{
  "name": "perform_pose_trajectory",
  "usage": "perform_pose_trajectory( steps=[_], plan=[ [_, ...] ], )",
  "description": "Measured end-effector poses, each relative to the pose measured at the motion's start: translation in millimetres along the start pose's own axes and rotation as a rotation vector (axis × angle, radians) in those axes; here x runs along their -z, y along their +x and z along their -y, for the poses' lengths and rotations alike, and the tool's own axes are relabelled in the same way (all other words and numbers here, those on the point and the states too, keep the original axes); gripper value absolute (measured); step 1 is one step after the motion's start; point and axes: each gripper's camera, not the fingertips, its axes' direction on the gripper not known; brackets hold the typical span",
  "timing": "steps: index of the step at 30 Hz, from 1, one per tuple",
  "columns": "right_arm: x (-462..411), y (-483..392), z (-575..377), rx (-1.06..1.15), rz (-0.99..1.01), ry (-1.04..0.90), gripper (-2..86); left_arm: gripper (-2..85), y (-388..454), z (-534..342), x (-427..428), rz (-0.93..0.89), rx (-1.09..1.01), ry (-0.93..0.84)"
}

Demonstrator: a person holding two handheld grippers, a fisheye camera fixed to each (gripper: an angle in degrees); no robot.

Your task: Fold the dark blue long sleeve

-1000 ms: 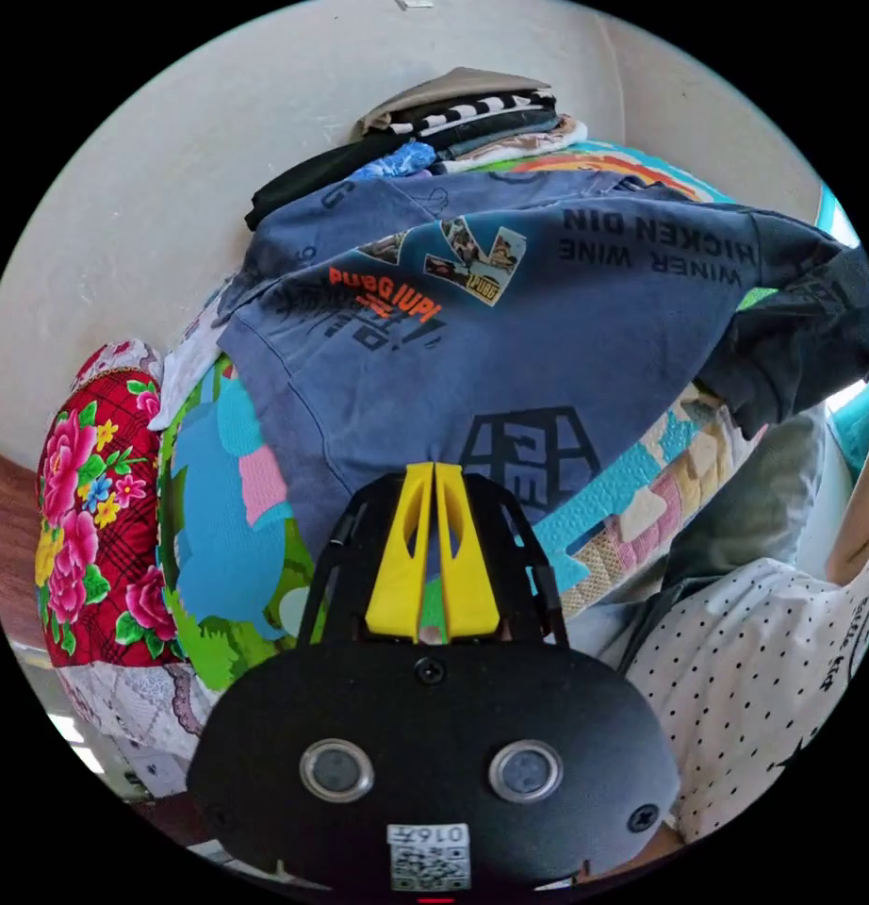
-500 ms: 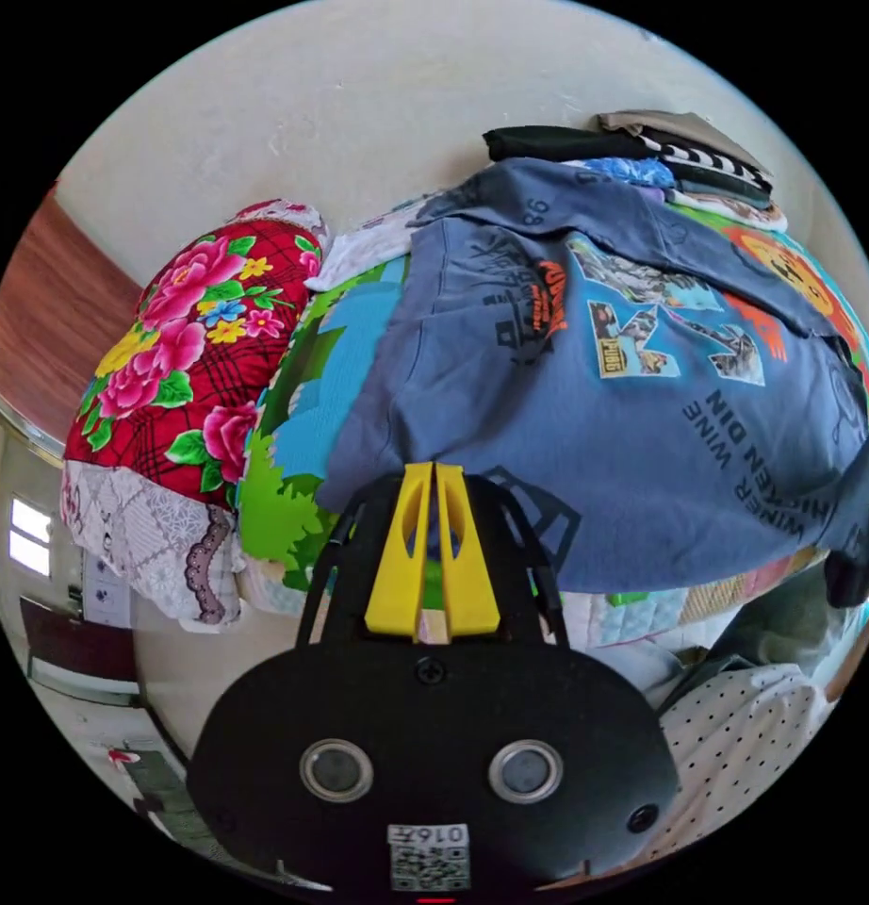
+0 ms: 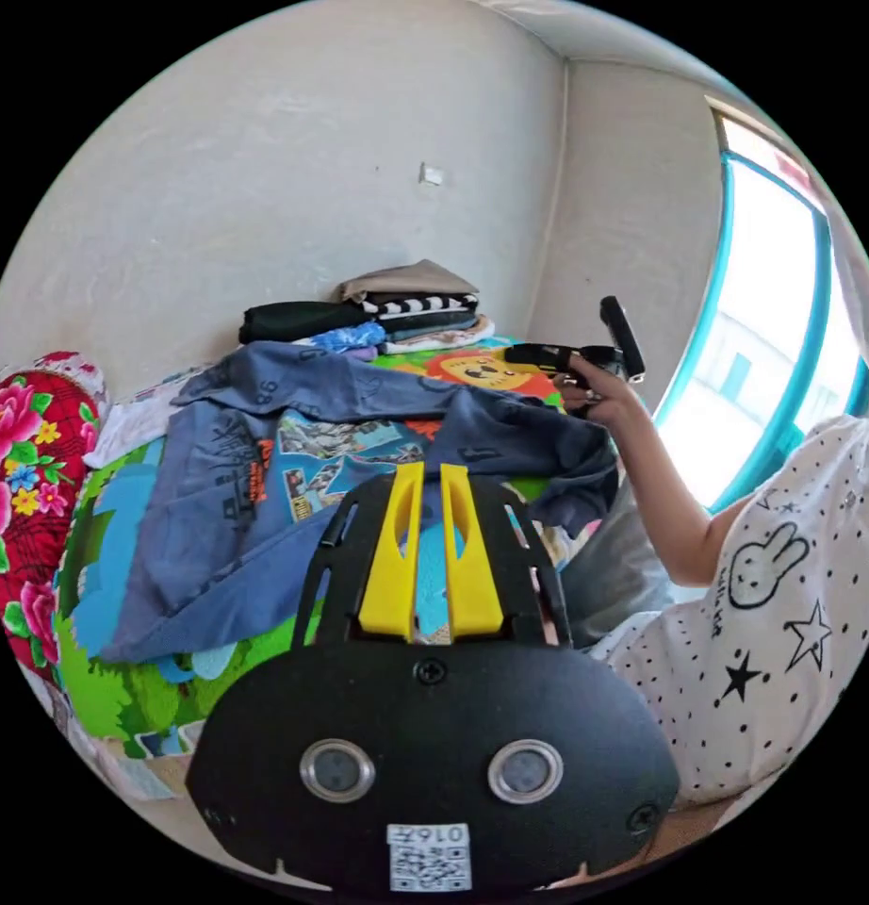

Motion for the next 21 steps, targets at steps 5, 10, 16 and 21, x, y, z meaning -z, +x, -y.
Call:
perform_pose_trajectory(
  steps=[5, 10, 16, 21],
  plan=[
    [66, 34, -31, 0.092, 0.152, 0.044, 7.0, 9.9, 55, 22, -67, -0.208, -0.245, -0.189],
    [118, 40, -63, 0.176, 0.061, 0.117, 2.6, 12.8, 98, 36, -125, -0.179, -0.375, -0.346],
    [139, 36, -84, 0.222, -0.043, 0.099, 0.4, 5.6, 98, 52, -104, -0.224, -0.519, -0.417],
    [136, 33, -90, 0.219, -0.045, 0.090, 0.1, 4.6, 0, 109, 4, -0.354, -0.336, -0.050]
  ],
)
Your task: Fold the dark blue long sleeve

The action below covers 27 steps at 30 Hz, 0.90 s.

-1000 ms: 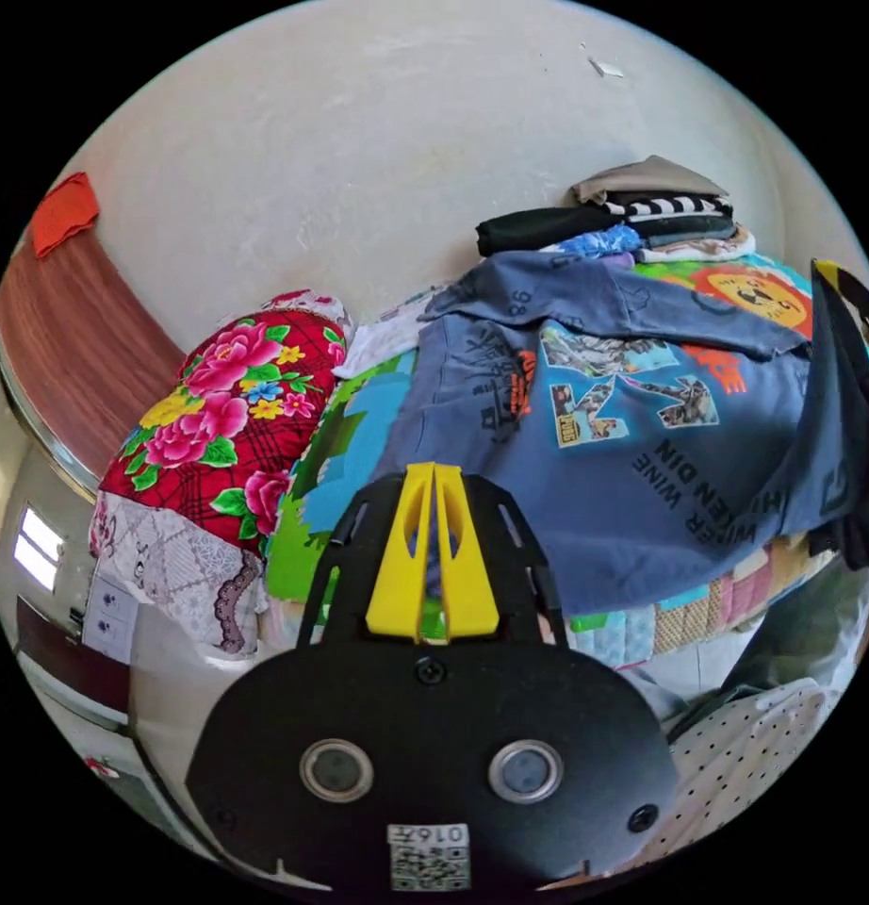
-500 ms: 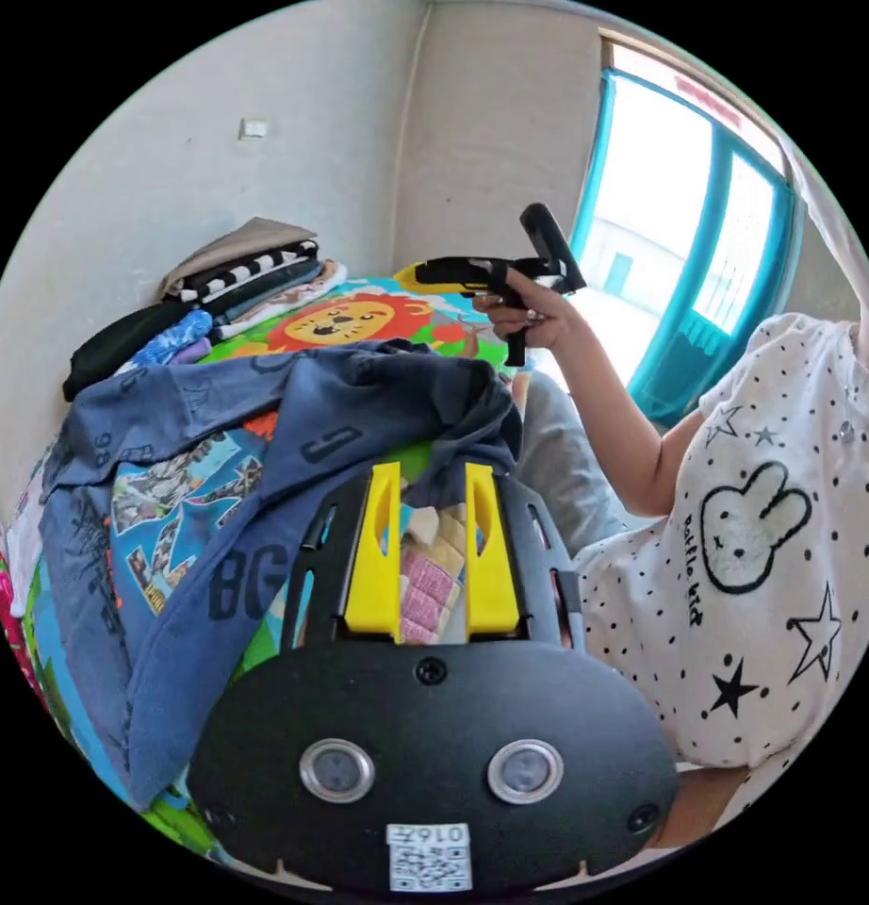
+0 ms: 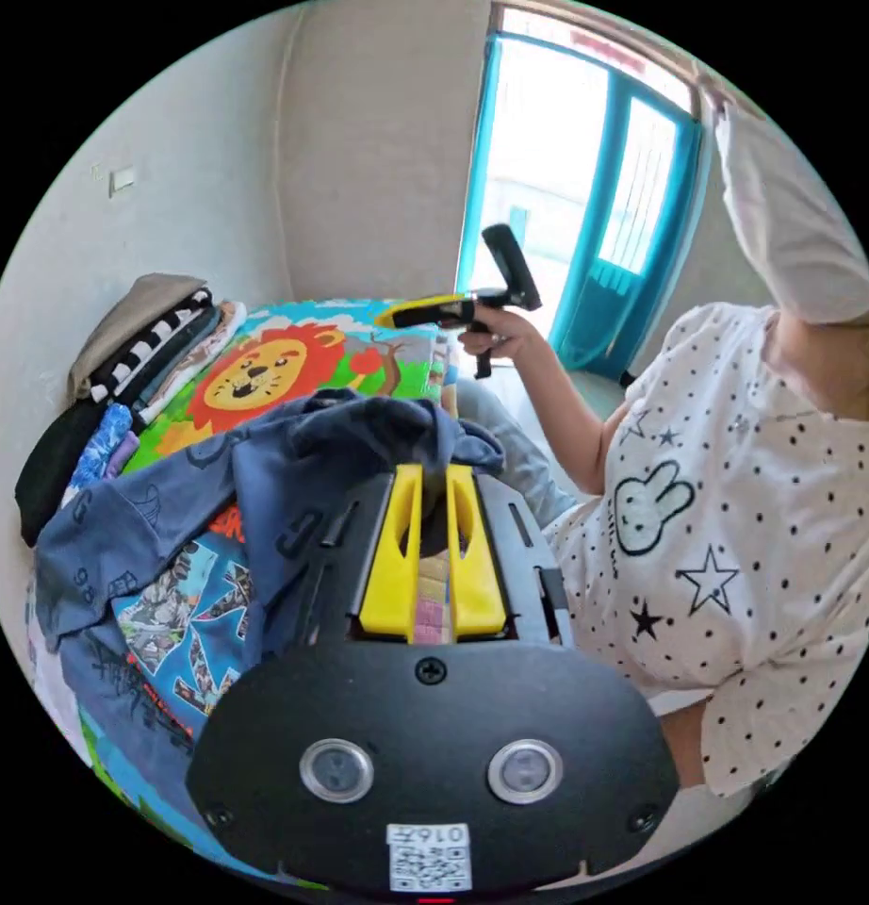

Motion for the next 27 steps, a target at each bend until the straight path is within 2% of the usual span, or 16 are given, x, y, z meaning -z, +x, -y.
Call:
perform_pose_trajectory(
  steps=[1, 3, 6, 7, 10, 12, 15, 18, 20, 24, 27],
  plan=[
    [-1, -1, -1, -0.007, 0.010, 0.008, 0.0, 4.5, -14, 3, 16, 0.049, 0.062, 0.049],
    [-3, -2, -3, -0.019, 0.024, 0.022, 0.1, 4.6, -76, 7, 80, 0.383, 0.368, 0.221],
    [-7, -5, -5, -0.050, 0.050, 0.027, 0.2, 6.1, -122, 2, 125, 0.772, 0.611, 0.187],
    [-9, -8, -6, -0.050, 0.058, 0.023, 0.5, 7.1, -126, 1, 128, 0.795, 0.626, 0.164],
    [-15, -19, -8, -0.010, 0.045, -0.010, 2.0, 8.6, -124, -11, 110, 0.706, 0.527, 0.065],
    [-23, -26, -6, 0.015, 0.021, -0.049, 2.7, 8.8, -119, -30, 66, 0.518, 0.435, -0.070],
    [-43, -39, 3, 0.058, 0.023, -0.133, 3.5, 9.1, -114, -64, 3, 0.298, 0.439, -0.230],
    [-70, -64, 13, 0.142, 0.067, -0.211, 3.8, 9.8, -107, -92, -46, 0.152, 0.458, -0.278],
    [-95, -86, 22, 0.190, 0.086, -0.270, 3.8, 9.9, -105, -102, -63, 0.149, 0.487, -0.265],
    [-139, -111, 31, 0.190, 0.030, -0.396, 3.3, 7.9, -105, -105, -71, 0.308, 0.503, -0.207],
    [-155, -122, 33, 0.161, -0.104, -0.449, 2.5, 3.0, -111, -99, -57, 0.272, 0.473, -0.197]
  ],
)
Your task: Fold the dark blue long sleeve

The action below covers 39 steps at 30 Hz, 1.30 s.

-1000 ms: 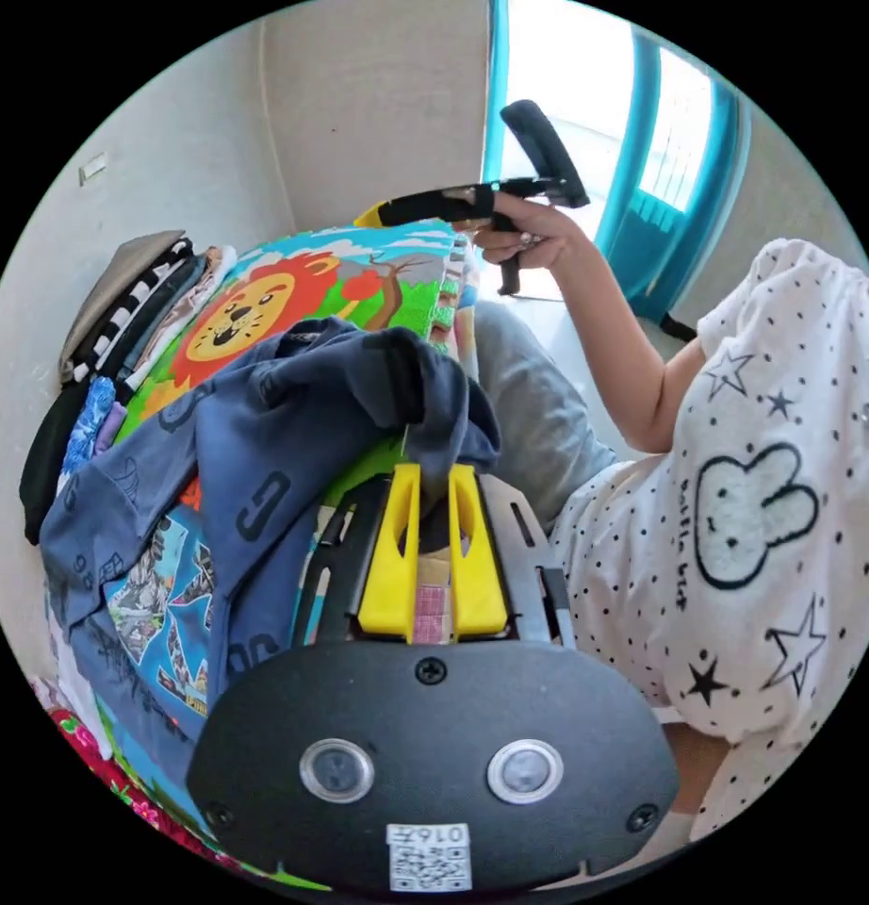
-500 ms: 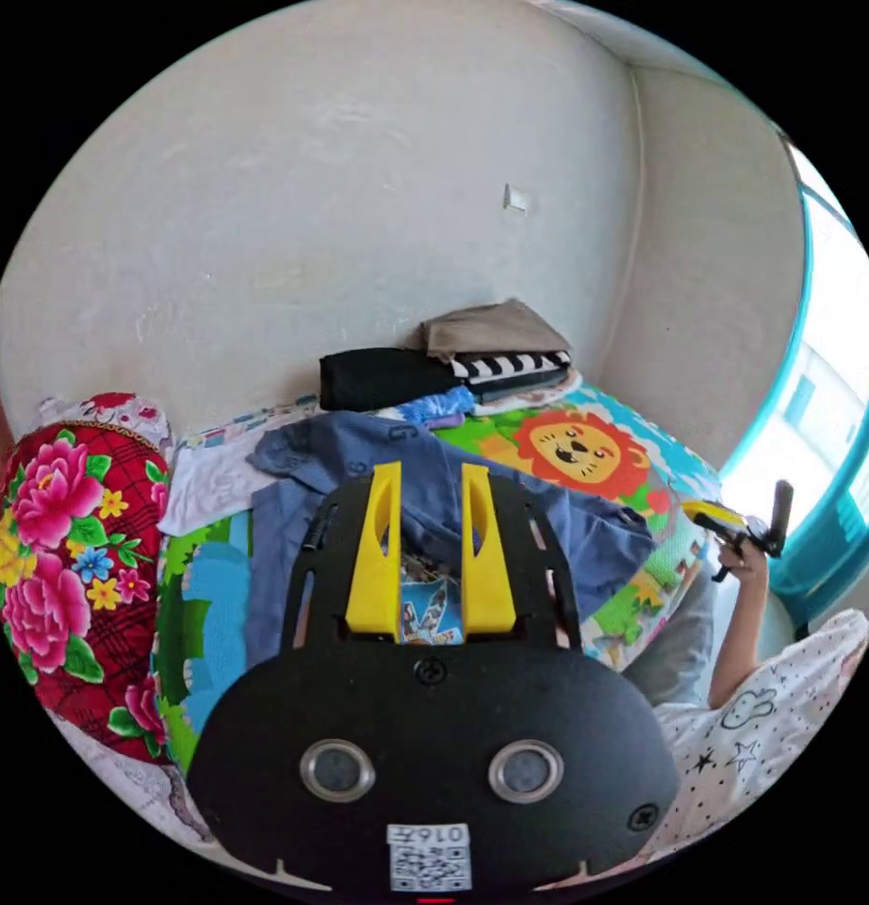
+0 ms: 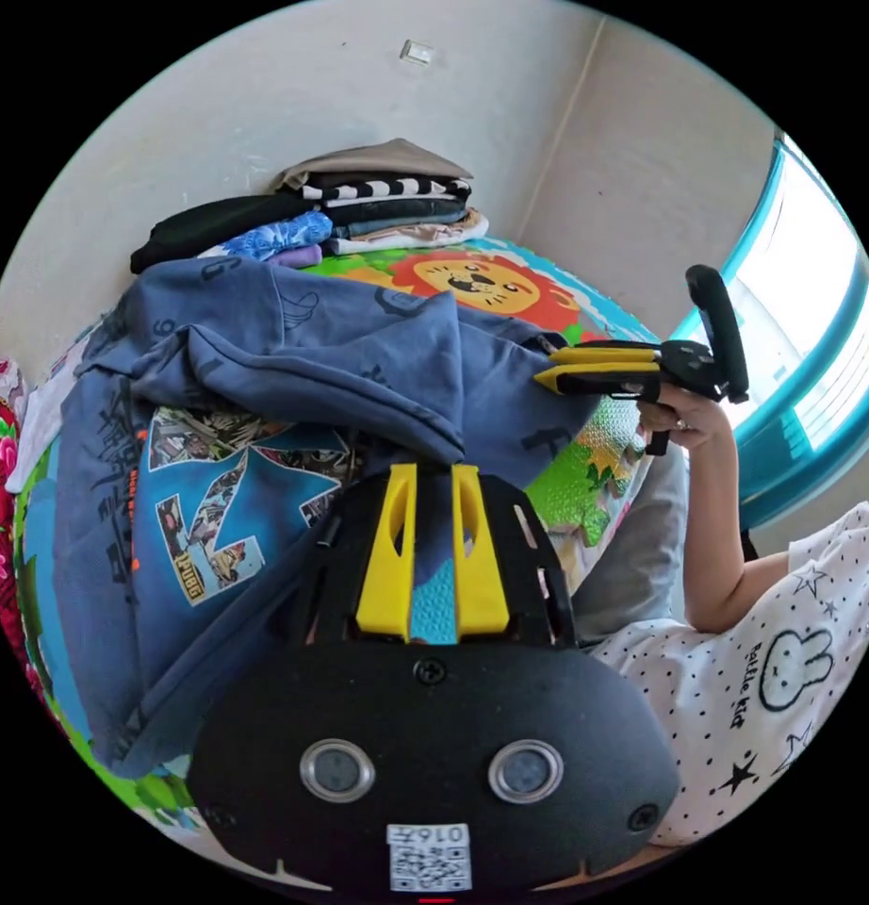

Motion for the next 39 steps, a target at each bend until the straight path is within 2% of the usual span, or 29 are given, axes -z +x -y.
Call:
perform_pose_trajectory(
  steps=[1, 6, 10, 12, 15, 17, 20, 24, 28, 34, 39],
  plan=[
    [10, -1, -4, -0.036, -0.029, 0.057, 1.8, 2.1, -2, 0, 6, -0.012, -0.004, 0.018],
    [61, 6, -27, 0.015, 0.163, 0.247, -0.2, -0.5, -15, -18, 74, -0.097, -0.039, 0.177],
    [95, 3, -55, 0.201, 0.303, 0.360, -0.3, -0.8, -4, -47, 111, -0.016, -0.108, 0.212],
    [103, -4, -72, 0.324, 0.322, 0.362, -0.3, -0.8, 7, -69, 115, -0.021, -0.151, 0.134],
    [104, -21, -102, 0.514, 0.307, 0.234, -0.2, -0.5, 9, -96, 107, -0.039, -0.127, 0.031],
    [101, -32, -126, 0.597, 0.233, 0.158, 0.0, 0.1, 6, -113, 104, -0.047, -0.097, 0.029],
    [113, -34, -137, 0.548, 0.128, 0.258, 1.1, 5.0, -2, -128, 95, -0.133, -0.062, 0.050],
    [119, -37, -117, 0.497, 0.203, 0.340, 6.2, 10.1, -4, -126, 64, -0.239, -0.064, -0.021],
    [78, -57, -76, 0.534, 0.258, 0.169, 9.4, 11.4, 0, -122, 37, -0.246, -0.086, -0.117],
    [14, -47, -35, 0.361, 0.329, -0.059, 10.4, 11.9, -3, -128, 32, -0.285, -0.079, -0.090],
    [13, -32, -40, 0.339, 0.383, 0.023, 2.9, 11.5, -11, -143, 32, -0.331, -0.054, -0.096]
  ],
)
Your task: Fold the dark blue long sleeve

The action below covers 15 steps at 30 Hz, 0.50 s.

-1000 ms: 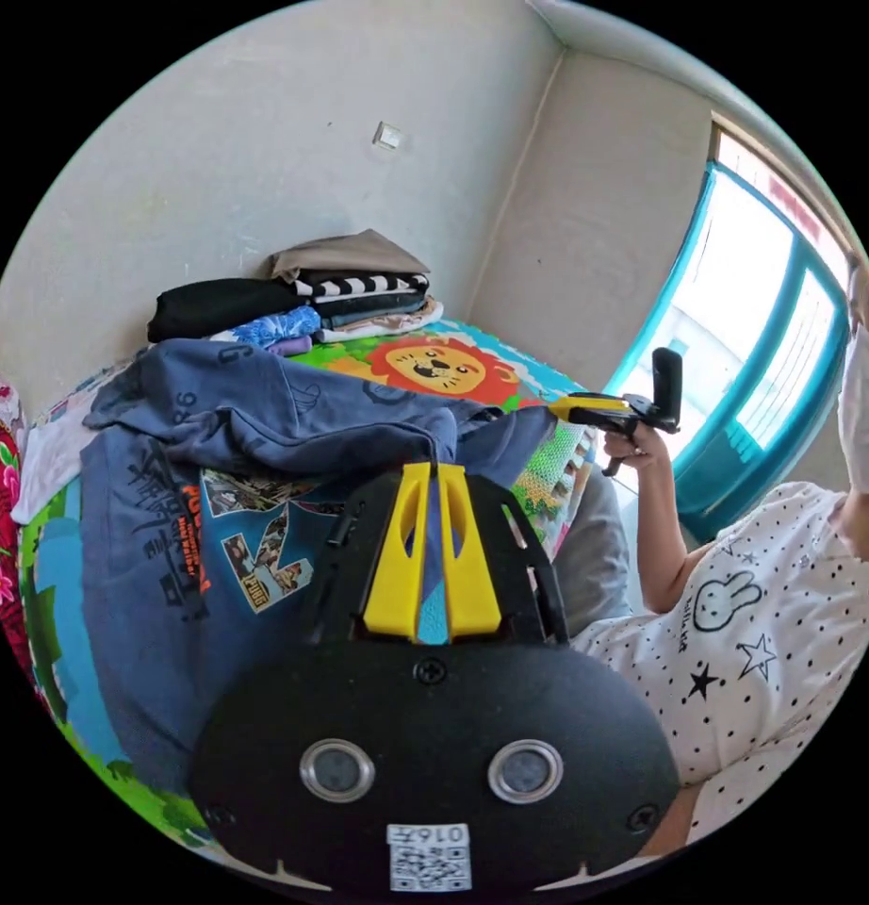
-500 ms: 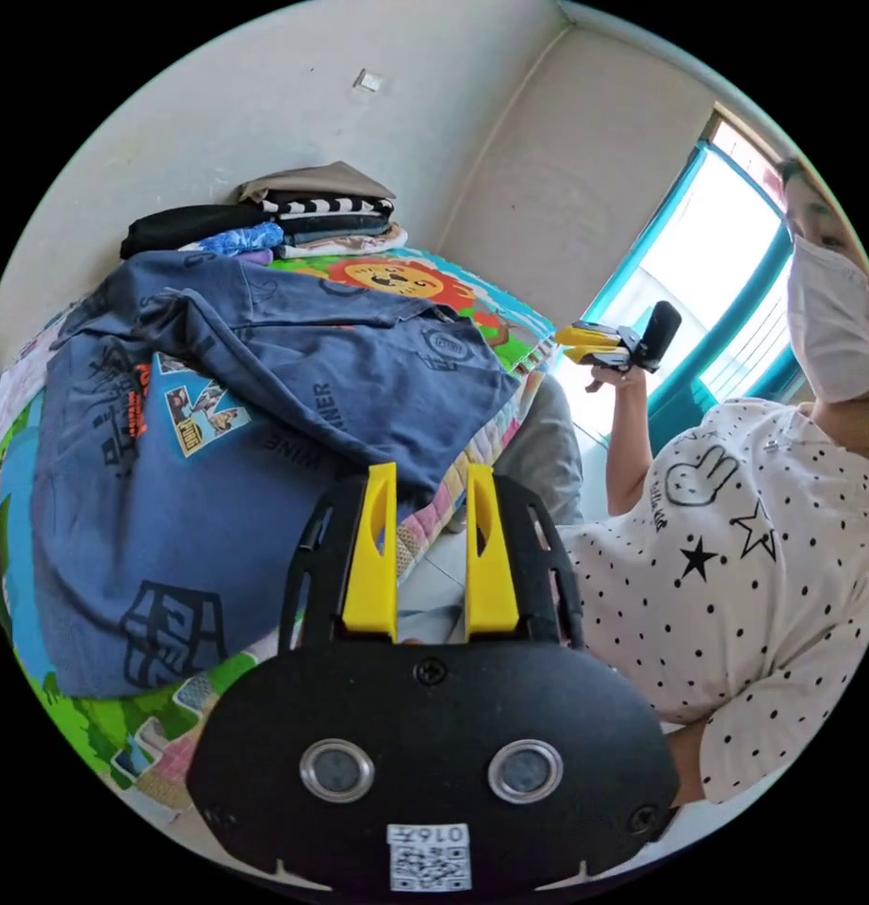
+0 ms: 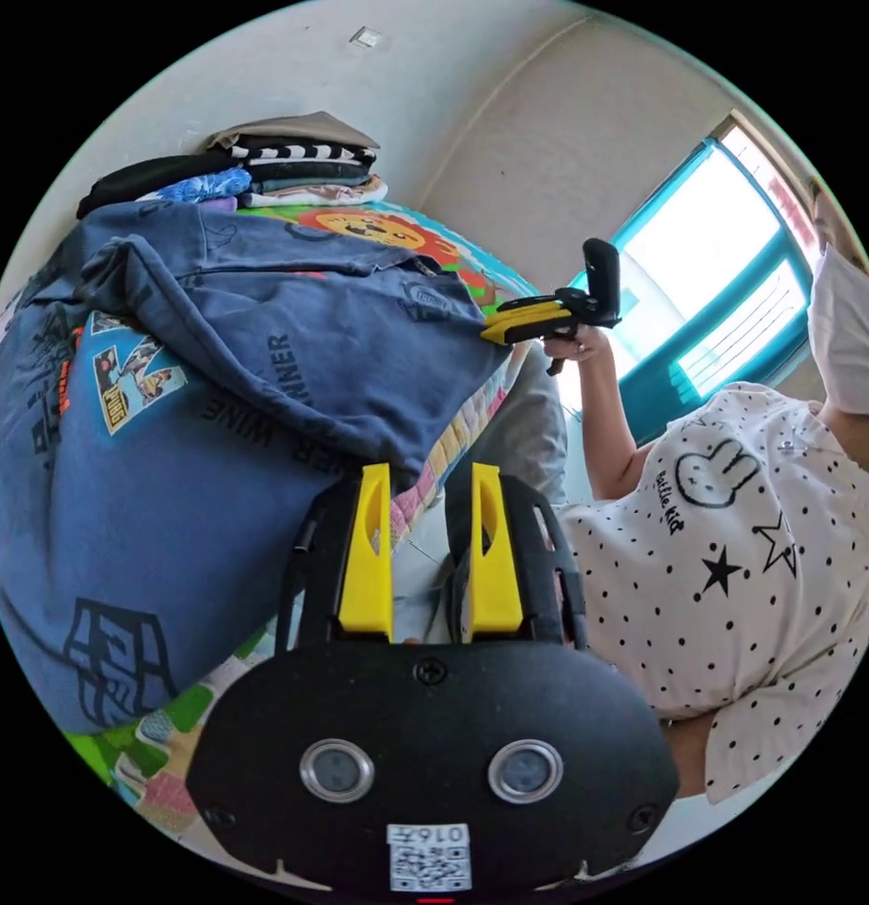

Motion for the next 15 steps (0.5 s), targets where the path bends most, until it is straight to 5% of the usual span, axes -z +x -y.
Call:
perform_pose_trajectory(
  steps=[10, 15],
  plan=[
    [25, 16, -21, -0.004, 0.065, 0.175, 0.8, 4.1, -7, -5, -1, 0.042, 0.067, 0.051],
    [29, 24, -25, -0.030, 0.043, 0.170, 0.8, 0.3, -9, 1, 33, -0.090, 0.008, 0.172]
  ],
)
